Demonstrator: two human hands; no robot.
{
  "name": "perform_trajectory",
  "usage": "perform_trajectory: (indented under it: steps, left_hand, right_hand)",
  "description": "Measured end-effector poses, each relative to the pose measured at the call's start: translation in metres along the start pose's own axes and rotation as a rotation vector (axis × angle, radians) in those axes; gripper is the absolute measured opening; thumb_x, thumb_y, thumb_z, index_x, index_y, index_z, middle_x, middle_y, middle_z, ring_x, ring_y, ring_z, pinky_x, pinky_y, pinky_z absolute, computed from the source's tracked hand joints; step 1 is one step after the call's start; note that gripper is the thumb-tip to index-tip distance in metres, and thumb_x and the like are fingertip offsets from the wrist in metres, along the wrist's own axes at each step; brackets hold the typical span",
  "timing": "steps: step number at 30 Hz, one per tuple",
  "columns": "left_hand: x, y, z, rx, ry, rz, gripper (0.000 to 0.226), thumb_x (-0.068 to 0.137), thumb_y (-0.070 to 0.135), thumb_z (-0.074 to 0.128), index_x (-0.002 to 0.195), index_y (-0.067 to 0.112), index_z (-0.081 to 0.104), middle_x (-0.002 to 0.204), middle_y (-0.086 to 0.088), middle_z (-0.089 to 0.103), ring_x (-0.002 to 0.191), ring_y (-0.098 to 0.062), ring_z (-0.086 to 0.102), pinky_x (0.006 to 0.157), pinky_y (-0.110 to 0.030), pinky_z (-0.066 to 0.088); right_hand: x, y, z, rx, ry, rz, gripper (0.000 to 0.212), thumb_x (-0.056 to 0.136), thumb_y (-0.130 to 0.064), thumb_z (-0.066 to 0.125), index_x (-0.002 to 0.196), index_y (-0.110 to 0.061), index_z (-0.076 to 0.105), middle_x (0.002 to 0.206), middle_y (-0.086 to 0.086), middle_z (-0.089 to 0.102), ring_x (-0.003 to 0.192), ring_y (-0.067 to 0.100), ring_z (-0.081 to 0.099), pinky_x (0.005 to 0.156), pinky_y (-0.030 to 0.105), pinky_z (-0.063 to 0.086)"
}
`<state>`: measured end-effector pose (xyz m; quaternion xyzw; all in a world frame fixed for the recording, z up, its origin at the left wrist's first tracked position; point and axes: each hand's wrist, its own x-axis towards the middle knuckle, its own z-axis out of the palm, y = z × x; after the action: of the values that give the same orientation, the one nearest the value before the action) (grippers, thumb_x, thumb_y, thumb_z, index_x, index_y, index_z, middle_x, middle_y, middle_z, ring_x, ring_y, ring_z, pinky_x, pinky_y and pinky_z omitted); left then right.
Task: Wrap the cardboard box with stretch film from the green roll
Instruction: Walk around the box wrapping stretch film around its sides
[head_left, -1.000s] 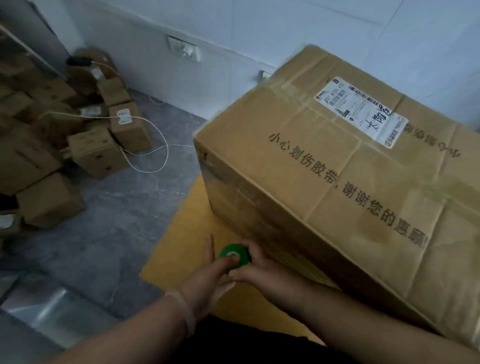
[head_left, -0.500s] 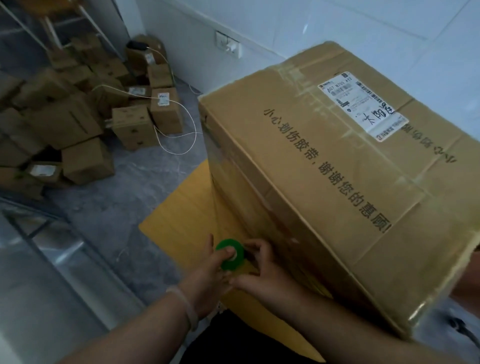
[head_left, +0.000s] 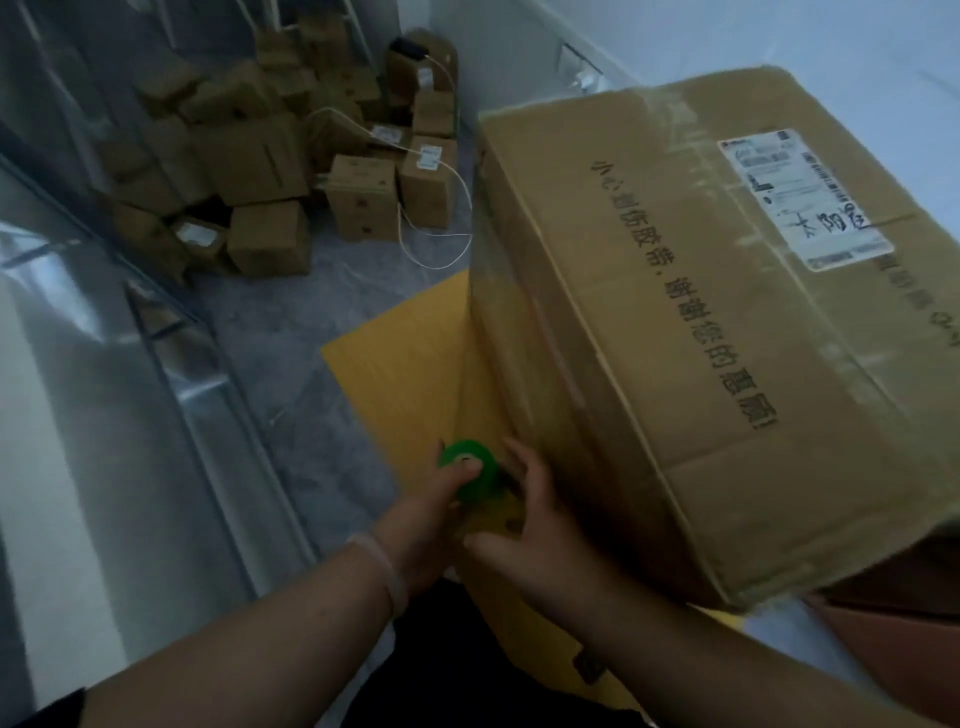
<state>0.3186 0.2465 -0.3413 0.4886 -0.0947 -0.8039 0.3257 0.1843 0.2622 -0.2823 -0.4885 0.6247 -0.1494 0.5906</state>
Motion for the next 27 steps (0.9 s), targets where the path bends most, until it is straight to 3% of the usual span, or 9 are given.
perform_trajectory:
  steps: [4,6,8,10,13,17,21,23,27]
  left_hand:
    - [-0.021,-0.033,0.014,-0.064,0.112,0.131,0.102,0.062,0.03,0.084,0.148,0.006,0.034,0.136,-0.027,0.053,0.115,-0.032,0.06,0.087,-0.041,0.058]
    - [-0.03,-0.048,0.022,-0.086,0.159,0.153,0.072,0.079,0.025,0.066,0.142,0.001,0.04,0.128,-0.026,0.057,0.103,-0.031,0.062,0.076,-0.036,0.058]
    - [-0.037,-0.059,0.026,-0.104,0.175,0.142,0.055,0.091,0.023,0.058,0.141,0.005,0.044,0.13,-0.022,0.058,0.106,-0.031,0.061,0.086,-0.04,0.053]
    - [-0.041,-0.069,0.03,-0.119,0.183,0.127,0.062,0.083,0.03,0.065,0.14,0.011,0.049,0.136,-0.019,0.057,0.118,-0.033,0.058,0.094,-0.046,0.05]
    - [-0.041,-0.078,0.038,-0.12,0.182,0.134,0.08,0.072,0.034,0.073,0.145,0.018,0.044,0.142,-0.017,0.053,0.128,-0.034,0.053,0.091,-0.044,0.053]
    - [-0.042,-0.089,0.045,-0.123,0.18,0.205,0.122,0.046,0.04,0.081,0.155,0.026,0.027,0.149,-0.015,0.045,0.132,-0.034,0.049,0.108,-0.05,0.043]
    - [-0.045,-0.101,0.05,-0.167,0.166,0.272,0.125,0.046,0.035,0.08,0.156,0.029,0.021,0.154,-0.019,0.037,0.132,-0.036,0.047,0.103,-0.048,0.046]
    - [-0.047,-0.108,0.052,-0.176,0.168,0.257,0.126,0.045,0.033,0.079,0.156,0.03,0.021,0.155,-0.019,0.035,0.132,-0.037,0.047,0.095,-0.046,0.05]
    - [-0.048,-0.124,0.053,-0.121,0.165,0.213,0.119,0.055,0.029,0.081,0.156,0.036,0.018,0.153,-0.016,0.038,0.134,-0.036,0.045,0.099,-0.05,0.047]
  right_hand:
    - [-0.02,0.024,-0.003,-0.139,-0.131,-0.039,0.094,0.074,-0.032,0.069,0.147,-0.039,0.01,0.145,-0.002,0.028,0.132,0.017,0.036,0.107,0.037,0.039]
    - [-0.03,0.037,-0.005,-0.124,-0.139,-0.053,0.086,0.075,-0.029,0.069,0.142,-0.037,0.016,0.138,-0.002,0.035,0.119,0.014,0.044,0.094,0.028,0.043]
    - [-0.04,0.042,-0.01,-0.116,-0.148,-0.071,0.074,0.077,-0.024,0.068,0.134,-0.035,0.021,0.121,-0.006,0.042,0.098,0.005,0.048,0.076,0.02,0.042]
    - [-0.045,0.049,-0.015,-0.129,-0.145,-0.082,0.071,0.077,-0.023,0.068,0.131,-0.034,0.023,0.113,-0.009,0.043,0.091,0.002,0.048,0.075,0.02,0.042]
    - [-0.049,0.058,-0.02,-0.15,-0.121,-0.151,0.086,0.074,-0.025,0.07,0.14,-0.036,0.016,0.132,-0.005,0.042,0.116,0.012,0.046,0.096,0.027,0.042]
    - [-0.056,0.063,-0.025,-0.308,-0.119,-0.251,0.093,0.073,-0.03,0.071,0.149,-0.032,0.016,0.142,0.0,0.033,0.132,0.018,0.039,0.108,0.037,0.039]
    - [-0.065,0.069,-0.031,-0.309,-0.076,-0.301,0.068,0.073,-0.026,0.073,0.132,-0.025,0.038,0.122,-0.003,0.042,0.117,0.013,0.045,0.092,0.023,0.038]
    - [-0.07,0.073,-0.035,-0.258,-0.118,-0.236,0.068,0.074,-0.025,0.073,0.13,-0.025,0.034,0.122,-0.007,0.039,0.107,0.008,0.041,0.089,0.022,0.038]
    - [-0.078,0.087,-0.041,-0.228,-0.242,-0.178,0.08,0.075,-0.026,0.072,0.135,-0.031,0.019,0.13,-0.006,0.044,0.113,0.011,0.048,0.102,0.034,0.044]
